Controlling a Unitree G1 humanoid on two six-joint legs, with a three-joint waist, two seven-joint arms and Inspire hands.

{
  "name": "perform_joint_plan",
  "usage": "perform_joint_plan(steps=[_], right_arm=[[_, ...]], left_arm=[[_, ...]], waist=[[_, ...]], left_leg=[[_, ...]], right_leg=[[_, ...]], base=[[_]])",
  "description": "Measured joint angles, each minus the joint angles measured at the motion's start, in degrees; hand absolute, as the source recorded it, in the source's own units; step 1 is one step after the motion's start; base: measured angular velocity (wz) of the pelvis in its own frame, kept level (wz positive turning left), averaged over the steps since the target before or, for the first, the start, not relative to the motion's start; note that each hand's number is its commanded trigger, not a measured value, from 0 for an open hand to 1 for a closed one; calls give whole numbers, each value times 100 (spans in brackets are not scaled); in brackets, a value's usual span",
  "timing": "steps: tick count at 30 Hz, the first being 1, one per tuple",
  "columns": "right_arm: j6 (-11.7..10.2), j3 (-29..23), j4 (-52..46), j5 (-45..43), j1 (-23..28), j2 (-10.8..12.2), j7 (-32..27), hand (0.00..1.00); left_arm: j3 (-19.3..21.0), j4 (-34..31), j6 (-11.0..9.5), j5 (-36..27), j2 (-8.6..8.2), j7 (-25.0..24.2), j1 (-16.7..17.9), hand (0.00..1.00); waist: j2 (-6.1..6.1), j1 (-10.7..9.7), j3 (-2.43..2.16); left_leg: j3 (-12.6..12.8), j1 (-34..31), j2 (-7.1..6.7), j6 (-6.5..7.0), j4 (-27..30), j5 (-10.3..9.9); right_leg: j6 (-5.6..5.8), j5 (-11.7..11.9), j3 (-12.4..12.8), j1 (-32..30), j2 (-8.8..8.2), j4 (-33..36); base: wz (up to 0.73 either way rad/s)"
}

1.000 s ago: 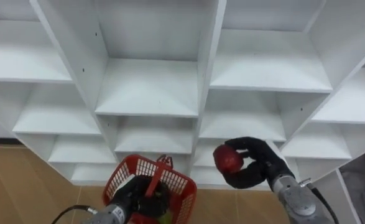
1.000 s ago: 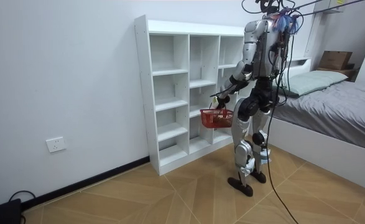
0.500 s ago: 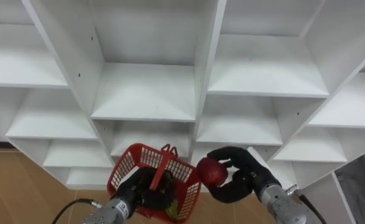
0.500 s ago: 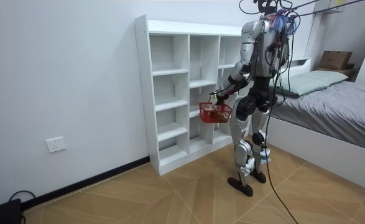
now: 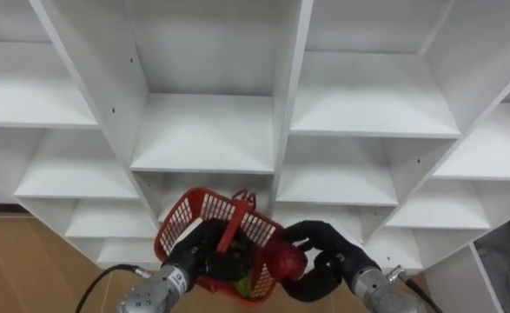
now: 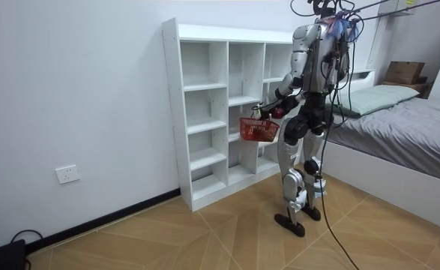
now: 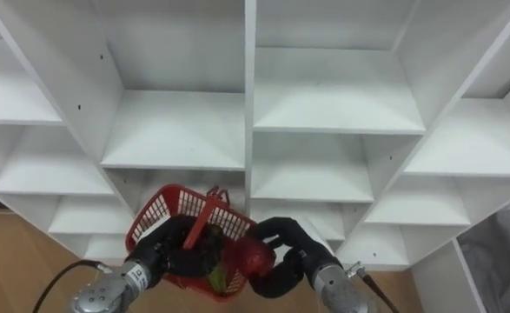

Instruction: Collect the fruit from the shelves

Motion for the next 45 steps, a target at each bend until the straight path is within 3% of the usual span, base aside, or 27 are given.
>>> perform_joint_plan(steps=[11, 25, 39, 45], right_arm=[[7, -1, 75, -10, 0, 12, -2, 100], [80, -4, 521, 14, -368, 110, -20, 100], [80, 1, 846, 8, -419, 167, -18, 100], [80, 57, 1206, 4, -585, 192, 2, 100]], left_arm=[[-1, -1, 1, 0, -39, -139, 23, 100], [-156, -73, 9, 0, 32, -293, 18, 100], [-237, -175, 10, 13, 113, -546, 20, 100], [-269, -175, 11, 255, 118, -695, 19, 100]], waist=[[128, 4, -57], [140, -18, -47], [138, -16, -47], [132, -16, -47]], left_leg=[[-1, 38, 12, -4, -2, -2], [-11, -224, 10, -4, 18, 0], [-6, -328, 11, -5, 18, 0], [0, -352, 11, -5, 29, 0]], right_leg=[[-14, 10, -5, 36, 12, 12], [-14, 10, -6, -204, 5, 8], [-13, 10, -7, -324, 3, 16], [-14, 10, -11, -347, 2, 28]], base=[[0], [0], [0], [0]])
